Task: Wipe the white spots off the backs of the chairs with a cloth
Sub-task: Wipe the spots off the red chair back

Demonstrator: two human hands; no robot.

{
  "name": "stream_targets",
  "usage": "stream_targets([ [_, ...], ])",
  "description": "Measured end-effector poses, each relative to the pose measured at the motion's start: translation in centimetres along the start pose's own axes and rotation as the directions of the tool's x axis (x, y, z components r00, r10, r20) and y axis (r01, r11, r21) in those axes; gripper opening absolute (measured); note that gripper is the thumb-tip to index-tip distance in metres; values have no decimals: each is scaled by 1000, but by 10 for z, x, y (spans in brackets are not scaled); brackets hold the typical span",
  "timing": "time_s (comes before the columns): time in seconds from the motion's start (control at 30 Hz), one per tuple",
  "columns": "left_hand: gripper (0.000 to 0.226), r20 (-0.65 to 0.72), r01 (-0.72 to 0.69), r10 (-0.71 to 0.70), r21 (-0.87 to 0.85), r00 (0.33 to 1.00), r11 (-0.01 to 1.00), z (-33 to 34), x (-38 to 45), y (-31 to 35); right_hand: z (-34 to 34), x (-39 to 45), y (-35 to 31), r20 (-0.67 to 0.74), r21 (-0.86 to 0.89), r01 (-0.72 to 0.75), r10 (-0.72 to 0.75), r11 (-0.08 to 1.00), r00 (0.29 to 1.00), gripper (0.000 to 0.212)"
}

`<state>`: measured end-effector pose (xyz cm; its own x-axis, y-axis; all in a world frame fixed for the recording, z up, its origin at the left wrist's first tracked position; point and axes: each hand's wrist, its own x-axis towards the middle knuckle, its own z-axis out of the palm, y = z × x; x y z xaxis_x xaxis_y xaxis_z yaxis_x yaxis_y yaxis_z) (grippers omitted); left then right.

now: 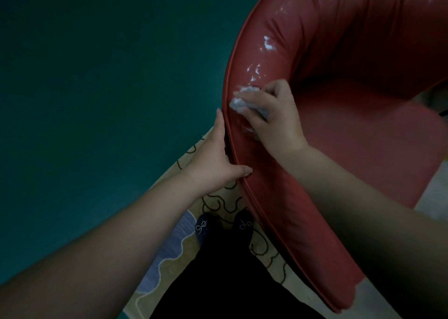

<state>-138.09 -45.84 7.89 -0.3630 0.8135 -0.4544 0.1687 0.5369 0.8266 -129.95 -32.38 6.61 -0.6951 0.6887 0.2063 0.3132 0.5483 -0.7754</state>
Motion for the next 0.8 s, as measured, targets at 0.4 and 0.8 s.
stream_targets([
  [0.4,131,-7,23,-23,47,1000,999,1,-1,2,-2,-18,-2,26,0,2,-2,1000,1000,24],
  [0.8,129,25,49,-50,21,998,999,1,0,1,-10,-47,1,54,100,-32,27,995,998,22],
])
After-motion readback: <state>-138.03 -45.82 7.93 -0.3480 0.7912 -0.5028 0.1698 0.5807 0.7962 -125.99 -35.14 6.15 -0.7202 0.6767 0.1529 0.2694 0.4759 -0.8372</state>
